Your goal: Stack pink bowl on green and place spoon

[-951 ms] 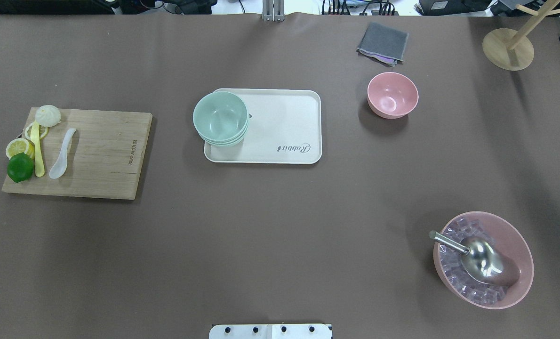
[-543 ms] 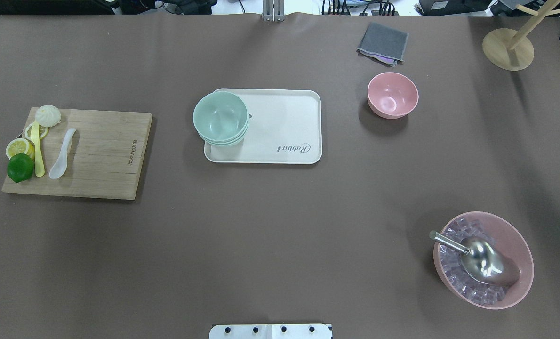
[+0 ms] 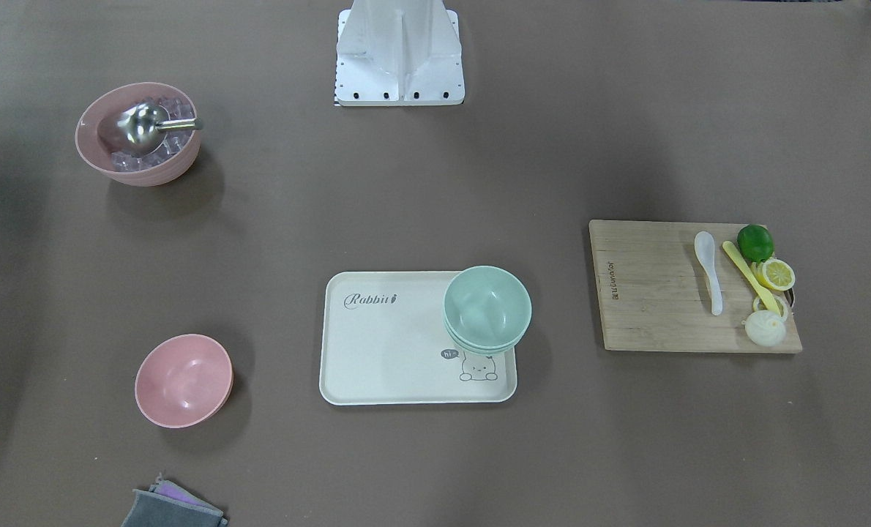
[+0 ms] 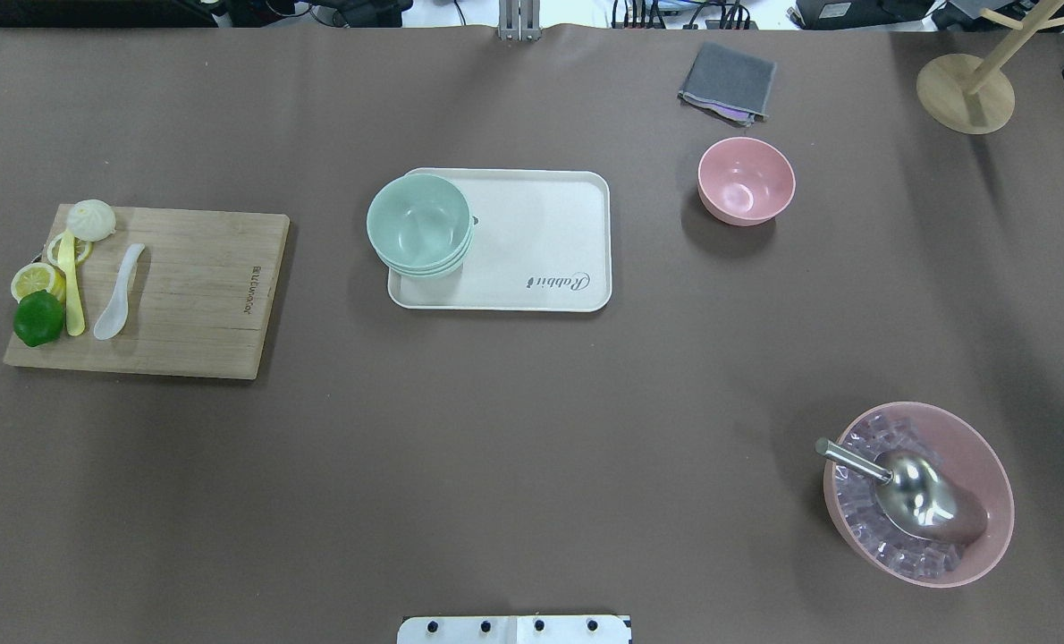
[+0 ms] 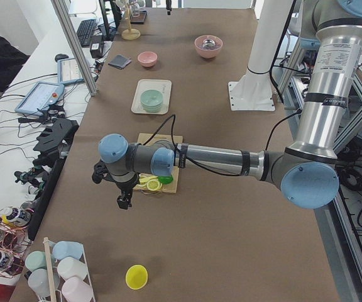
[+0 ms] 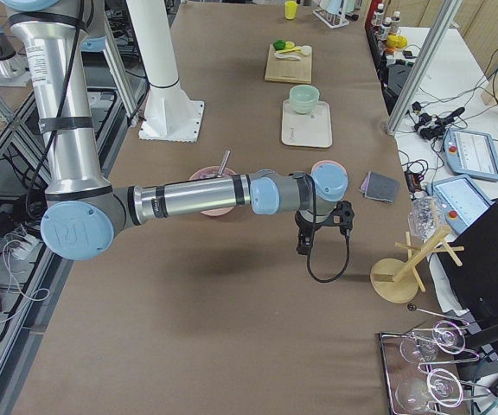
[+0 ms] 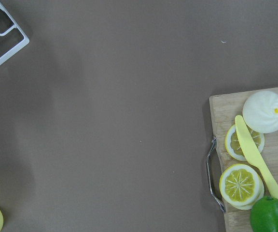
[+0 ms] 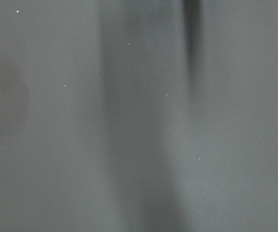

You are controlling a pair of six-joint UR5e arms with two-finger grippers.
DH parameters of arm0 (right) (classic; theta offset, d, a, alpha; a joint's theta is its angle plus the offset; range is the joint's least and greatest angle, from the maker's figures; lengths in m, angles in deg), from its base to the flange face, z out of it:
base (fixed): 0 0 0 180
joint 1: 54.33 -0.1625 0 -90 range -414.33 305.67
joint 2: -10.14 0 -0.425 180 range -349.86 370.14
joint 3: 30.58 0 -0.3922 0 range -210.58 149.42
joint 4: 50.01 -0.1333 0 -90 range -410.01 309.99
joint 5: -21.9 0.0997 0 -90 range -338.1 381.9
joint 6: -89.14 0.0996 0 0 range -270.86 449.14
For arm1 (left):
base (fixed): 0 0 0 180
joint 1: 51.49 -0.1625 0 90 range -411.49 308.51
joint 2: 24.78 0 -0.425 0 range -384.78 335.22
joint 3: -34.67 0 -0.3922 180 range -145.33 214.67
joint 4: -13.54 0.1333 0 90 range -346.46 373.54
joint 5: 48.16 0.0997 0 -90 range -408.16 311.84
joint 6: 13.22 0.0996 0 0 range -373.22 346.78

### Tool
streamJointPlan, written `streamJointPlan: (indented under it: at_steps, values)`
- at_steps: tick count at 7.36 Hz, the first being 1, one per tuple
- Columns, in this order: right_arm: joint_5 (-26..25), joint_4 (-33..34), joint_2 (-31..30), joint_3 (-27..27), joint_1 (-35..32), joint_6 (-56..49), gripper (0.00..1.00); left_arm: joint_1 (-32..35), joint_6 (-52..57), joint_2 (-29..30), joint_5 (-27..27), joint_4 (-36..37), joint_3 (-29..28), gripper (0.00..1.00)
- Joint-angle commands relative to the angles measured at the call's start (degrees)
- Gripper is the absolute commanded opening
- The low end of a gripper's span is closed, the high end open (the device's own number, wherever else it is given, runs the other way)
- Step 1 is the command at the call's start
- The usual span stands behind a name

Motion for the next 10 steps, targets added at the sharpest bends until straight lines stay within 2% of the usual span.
streamJointPlan:
  at_steps: [1, 8, 10]
  values:
    - [0.0, 0.04, 0.0, 0.03, 0.07, 0.0, 1.0, -0.01, -0.07, 0.06, 0.08, -0.04, -0.06, 0.99]
    - [0.0, 0.04, 0.0, -0.14, 0.24, 0.0, 1.0, -0.01, -0.07, 0.15, 0.08, -0.3, -0.06, 0.99]
    - [-2.0, -0.05, 3.14, -0.67, 0.15, 0.62, 1.0, -0.01, -0.07, 0.15, 0.08, -0.3, 1.17, 0.99]
